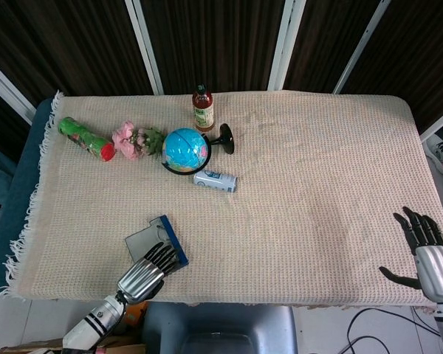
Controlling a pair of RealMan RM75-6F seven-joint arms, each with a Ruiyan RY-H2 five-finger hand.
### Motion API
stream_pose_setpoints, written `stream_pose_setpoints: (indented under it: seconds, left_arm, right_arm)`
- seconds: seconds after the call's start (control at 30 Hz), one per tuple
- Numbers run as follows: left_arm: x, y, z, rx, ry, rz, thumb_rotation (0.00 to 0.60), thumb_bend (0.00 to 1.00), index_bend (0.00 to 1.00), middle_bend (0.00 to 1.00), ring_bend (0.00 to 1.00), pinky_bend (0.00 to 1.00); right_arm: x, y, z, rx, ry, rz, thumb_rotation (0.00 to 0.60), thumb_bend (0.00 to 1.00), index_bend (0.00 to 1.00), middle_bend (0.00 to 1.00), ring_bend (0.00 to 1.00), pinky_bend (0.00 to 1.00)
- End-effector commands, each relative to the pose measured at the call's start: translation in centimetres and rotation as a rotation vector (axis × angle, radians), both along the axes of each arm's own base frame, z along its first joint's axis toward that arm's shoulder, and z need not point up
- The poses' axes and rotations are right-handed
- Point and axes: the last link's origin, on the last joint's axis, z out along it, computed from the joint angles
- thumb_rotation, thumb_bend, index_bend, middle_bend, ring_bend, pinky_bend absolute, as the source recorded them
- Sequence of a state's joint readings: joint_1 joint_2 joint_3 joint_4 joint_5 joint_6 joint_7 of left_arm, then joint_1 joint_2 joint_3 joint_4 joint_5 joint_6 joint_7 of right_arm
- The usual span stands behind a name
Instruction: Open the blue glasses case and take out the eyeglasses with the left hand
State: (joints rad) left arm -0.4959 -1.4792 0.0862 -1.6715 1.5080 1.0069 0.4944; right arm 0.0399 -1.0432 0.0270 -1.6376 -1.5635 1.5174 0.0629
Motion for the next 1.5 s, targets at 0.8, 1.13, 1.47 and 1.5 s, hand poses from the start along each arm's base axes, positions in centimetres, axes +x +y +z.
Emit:
stream_pose_setpoints:
  seconds: [0.8,1.13,1.47,1.5]
  left_arm:
    - [5.0,4.9,-3.7,0.036,-0.055,0.079,0.6,0.55,0.13,0.0,0.0,0.0]
    - [5.5,7.9,-4.8,0.084,-0.067,0.141,0.6,0.55,0.1,0.0,0.0,0.0]
    - [5.9,8.0,-4.0,0.103,-0.107,0.147,0.6,0.49,0.12,0.0,0.0,0.0]
    - [6.0,8.0,-3.8,0.112,-0.12,0.145,0.6,0.47,0.13,0.0,0.0,0.0]
  right_arm:
    - [-0.4,0.2,1.5,-0.041,-0.041,-0.004,0.6,0.22,0.0,0.0,0.0,0.0]
    - [-0.5,0.2,1.7,-0.043,-0.039,-0.009,0.6,0.22,0.0,0.0,0.0,0.0]
    - [-0.5,0.0,1.6,-0.044,-0.034,-0.017,0.6,0.22,0.0,0.0,0.0,0.0]
    - [-0.5,0.0,1.5,-0.043,-0.035,-0.016,0.6,0.22,0.0,0.0,0.0,0.0]
